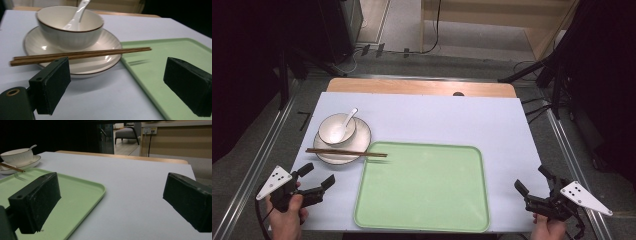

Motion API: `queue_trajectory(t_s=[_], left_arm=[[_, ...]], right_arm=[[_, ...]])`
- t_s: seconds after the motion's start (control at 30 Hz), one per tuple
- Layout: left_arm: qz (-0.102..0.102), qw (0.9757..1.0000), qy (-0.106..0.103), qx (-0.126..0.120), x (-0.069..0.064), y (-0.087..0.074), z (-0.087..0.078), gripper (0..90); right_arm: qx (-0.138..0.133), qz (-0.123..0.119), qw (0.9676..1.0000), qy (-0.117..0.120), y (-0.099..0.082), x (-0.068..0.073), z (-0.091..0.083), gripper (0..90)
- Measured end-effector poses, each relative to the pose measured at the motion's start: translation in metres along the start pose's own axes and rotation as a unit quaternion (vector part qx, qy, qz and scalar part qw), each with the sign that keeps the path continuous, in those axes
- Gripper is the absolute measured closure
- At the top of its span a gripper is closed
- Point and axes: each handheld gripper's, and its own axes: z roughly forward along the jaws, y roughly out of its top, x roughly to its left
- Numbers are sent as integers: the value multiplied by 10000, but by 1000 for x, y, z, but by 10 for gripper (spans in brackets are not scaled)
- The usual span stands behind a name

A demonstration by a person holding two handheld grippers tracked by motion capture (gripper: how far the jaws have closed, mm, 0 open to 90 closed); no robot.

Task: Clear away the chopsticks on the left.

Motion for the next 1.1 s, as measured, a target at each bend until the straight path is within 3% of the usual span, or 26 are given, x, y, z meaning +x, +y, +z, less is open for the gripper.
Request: queue_trajectory(t_s=[0.07,0.1,0.13,0.17,0.23,0.47,0.67,0.8,1.1], left_arm=[[-25,9999,50,83,-3,1,3,424],[-74,9995,36,292,-6,2,10,578],[-74,9995,36,292,-6,2,10,693],[-147,9988,-217,419,-7,4,16,779],[-131,9983,-241,507,-9,7,22,900],[49,9957,-207,906,-15,20,53,900],[110,9941,5,1075,-15,26,74,900],[210,9913,66,1301,-16,26,88,900],[321,9903,181,1336,-20,33,106,900]], right_arm=[[50,-75,10000,-30,0,1,0,10],[90,-134,9998,-121,0,2,0,10],[113,-140,9996,-207,0,3,0,10],[112,-124,9997,-199,0,3,0,10],[105,-118,9998,-143,0,3,1,10],[147,-112,9997,-143,-3,4,4,10],[205,-121,9996,-134,-3,5,6,10],[251,-103,9996,-108,-3,5,7,10],[351,-136,9991,-216,-3,7,10,10]])
